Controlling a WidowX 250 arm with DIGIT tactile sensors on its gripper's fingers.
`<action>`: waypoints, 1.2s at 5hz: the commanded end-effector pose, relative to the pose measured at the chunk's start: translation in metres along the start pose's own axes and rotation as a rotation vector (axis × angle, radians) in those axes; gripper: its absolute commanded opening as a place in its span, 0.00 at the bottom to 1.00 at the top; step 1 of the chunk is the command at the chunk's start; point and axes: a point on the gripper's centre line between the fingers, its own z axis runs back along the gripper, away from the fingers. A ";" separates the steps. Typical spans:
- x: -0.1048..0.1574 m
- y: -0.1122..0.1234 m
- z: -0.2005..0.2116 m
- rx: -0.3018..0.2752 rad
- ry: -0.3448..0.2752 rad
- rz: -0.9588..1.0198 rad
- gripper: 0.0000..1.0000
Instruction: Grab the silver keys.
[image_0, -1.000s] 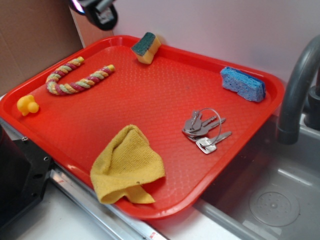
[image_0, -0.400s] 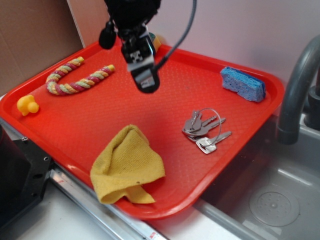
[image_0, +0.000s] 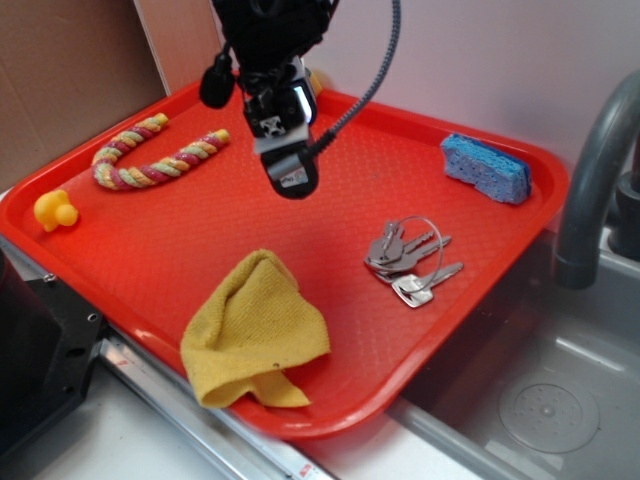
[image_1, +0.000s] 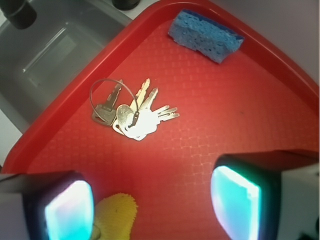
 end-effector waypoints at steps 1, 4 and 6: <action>0.047 -0.008 -0.035 0.086 0.043 -0.091 1.00; 0.053 -0.034 -0.048 -0.042 0.026 -0.355 1.00; 0.041 -0.026 -0.054 -0.072 0.067 -0.352 1.00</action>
